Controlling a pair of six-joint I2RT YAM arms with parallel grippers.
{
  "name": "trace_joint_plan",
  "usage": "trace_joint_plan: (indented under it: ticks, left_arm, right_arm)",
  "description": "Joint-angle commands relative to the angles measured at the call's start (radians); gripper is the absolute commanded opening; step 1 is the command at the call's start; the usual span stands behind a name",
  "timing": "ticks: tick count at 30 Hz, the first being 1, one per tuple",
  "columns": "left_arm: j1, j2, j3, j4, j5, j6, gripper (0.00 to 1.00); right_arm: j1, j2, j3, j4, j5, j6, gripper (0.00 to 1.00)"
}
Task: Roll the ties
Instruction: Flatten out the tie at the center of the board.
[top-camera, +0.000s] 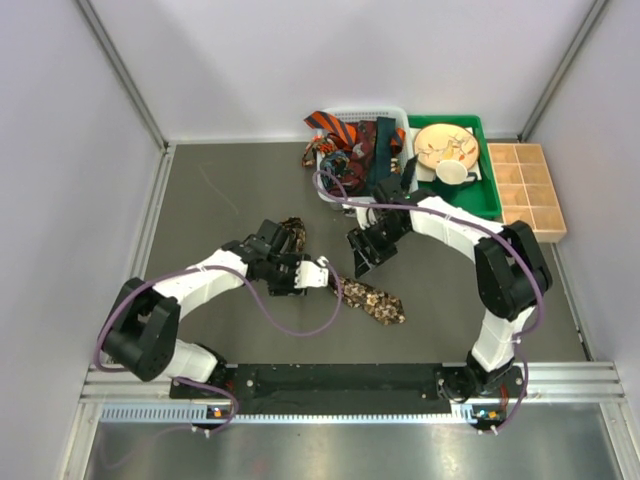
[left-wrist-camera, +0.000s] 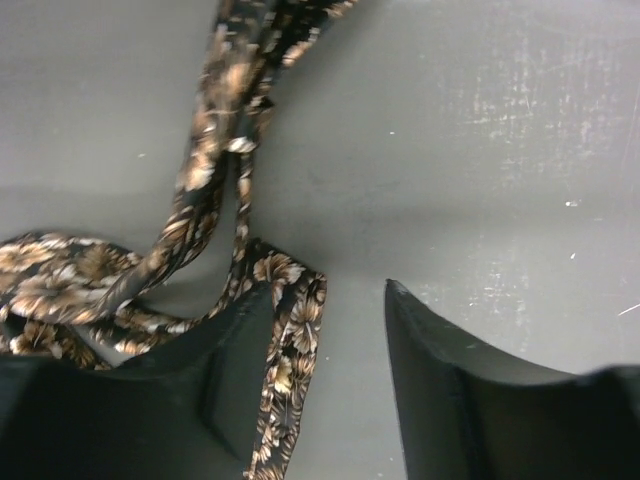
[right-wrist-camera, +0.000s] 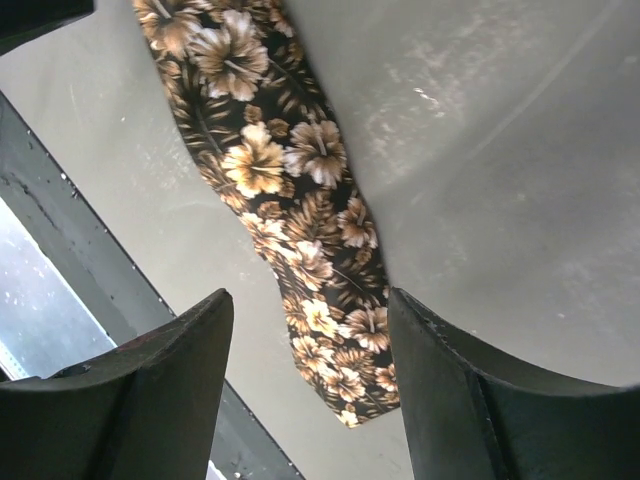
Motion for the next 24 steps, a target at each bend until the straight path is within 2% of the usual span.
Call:
trace_joint_plan:
  ticks: [1, 11, 14, 15, 16, 19, 23, 24]
  left_arm:
    - [-0.011, 0.007, -0.021, 0.024, -0.012, 0.07, 0.51]
    - [-0.01, 0.099, -0.028, 0.113, -0.077, 0.027, 0.45]
    - [-0.007, 0.084, -0.014, 0.11, -0.097, -0.011, 0.34]
    - [0.001, 0.069, -0.011, 0.1, -0.095, -0.019, 0.28]
    - [0.01, 0.026, -0.008, 0.065, -0.059, -0.025, 0.16]
    - [0.065, -0.065, -0.008, -0.018, 0.029, -0.053, 0.01]
    - [0.151, -0.227, -0.008, -0.115, 0.096, -0.117, 0.0]
    - [0.194, -0.249, -0.008, -0.126, 0.109, -0.132, 0.0]
  right_arm:
    - [0.02, -0.001, 0.052, 0.008, 0.015, 0.004, 0.63]
    - [0.072, 0.029, 0.067, 0.03, -0.017, 0.009, 0.62]
    - [0.087, 0.048, 0.076, 0.053, -0.011, 0.015, 0.63]
    - [0.089, 0.052, 0.078, 0.062, -0.014, 0.02, 0.63]
    - [0.092, 0.055, 0.087, 0.076, -0.024, 0.032, 0.63]
    - [0.11, 0.072, 0.101, 0.108, -0.037, 0.061, 0.64]
    - [0.168, 0.072, 0.091, 0.185, -0.012, 0.079, 0.66]
    - [0.181, 0.072, 0.088, 0.214, -0.003, 0.081, 0.7]
